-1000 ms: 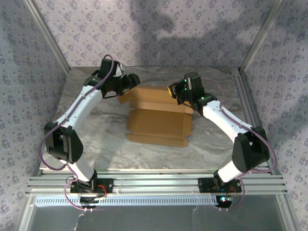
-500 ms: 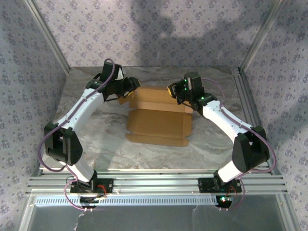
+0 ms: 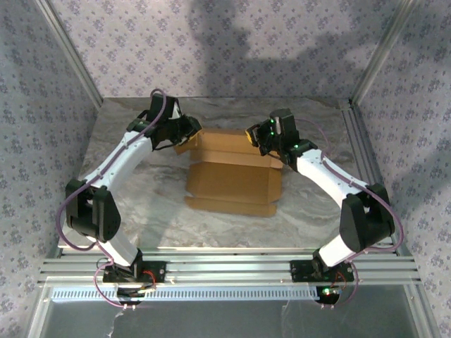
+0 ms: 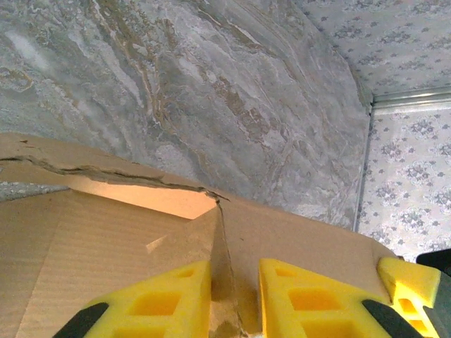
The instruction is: Fold the paper box
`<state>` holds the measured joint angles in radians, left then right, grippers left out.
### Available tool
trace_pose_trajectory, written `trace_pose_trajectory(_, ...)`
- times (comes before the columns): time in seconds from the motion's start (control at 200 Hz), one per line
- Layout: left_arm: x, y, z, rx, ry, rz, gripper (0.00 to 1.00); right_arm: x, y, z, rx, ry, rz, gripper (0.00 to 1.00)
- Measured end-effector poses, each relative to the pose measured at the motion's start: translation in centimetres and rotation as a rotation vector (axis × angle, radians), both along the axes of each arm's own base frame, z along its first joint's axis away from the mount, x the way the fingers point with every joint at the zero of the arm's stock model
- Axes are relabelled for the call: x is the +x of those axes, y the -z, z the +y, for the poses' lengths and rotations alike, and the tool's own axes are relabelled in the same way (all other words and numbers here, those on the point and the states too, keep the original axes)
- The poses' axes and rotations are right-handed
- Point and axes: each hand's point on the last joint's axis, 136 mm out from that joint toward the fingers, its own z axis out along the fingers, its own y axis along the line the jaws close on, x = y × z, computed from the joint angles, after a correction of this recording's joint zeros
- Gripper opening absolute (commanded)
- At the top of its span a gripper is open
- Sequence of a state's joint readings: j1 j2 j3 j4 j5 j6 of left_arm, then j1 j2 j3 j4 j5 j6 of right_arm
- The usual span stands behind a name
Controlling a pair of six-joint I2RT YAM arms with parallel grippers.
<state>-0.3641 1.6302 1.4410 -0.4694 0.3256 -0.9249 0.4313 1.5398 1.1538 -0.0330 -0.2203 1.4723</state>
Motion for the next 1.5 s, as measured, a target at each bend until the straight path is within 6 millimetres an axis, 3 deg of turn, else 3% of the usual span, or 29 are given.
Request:
trace_pose_trajectory(0.16,0.1,0.8,0.0,-0.049,-0.032,0.034,0.46,-0.1,0.3,0.1,0.005,-0.007,0.002,0.0)
trace_pose_trajectory(0.485,0.2,0.6,-0.9,-0.155,-0.058,0.07,0.45,-0.1,0.3,0.2,0.018,-0.02,-0.005,0.0)
trace_pose_trajectory(0.83,0.1,1.4,-1.0,-0.196,-0.088,0.105,0.22,0.1,0.7,0.4,0.021,-0.025,-0.004,0.0)
trace_pose_trajectory(0.969,0.2,1.3,-1.1,-0.214,-0.099,0.114,0.0,0.0,0.8,0.4,0.023,-0.027,-0.007,0.0)
trace_pose_trajectory(1.299,0.1,1.7,-1.1,-0.226,-0.115,0.13,0.0,-0.1,1.3,0.3,0.024,-0.027,-0.009,0.0)
trace_pose_trajectory(1.389,0.0,1.7,-1.0,-0.22,-0.107,0.125,0.25,-0.1,1.5,0.3,0.024,-0.026,-0.006,0.0)
trace_pose_trajectory(1.459,-0.1,1.7,-0.9,-0.199,-0.091,0.11,0.58,0.0,1.3,0.1,0.03,-0.026,-0.008,0.0)
trace_pose_trajectory(1.499,-0.4,1.7,-0.6,-0.175,-0.091,0.102,0.63,0.0,1.2,-0.1,0.036,-0.025,-0.006,0.0)
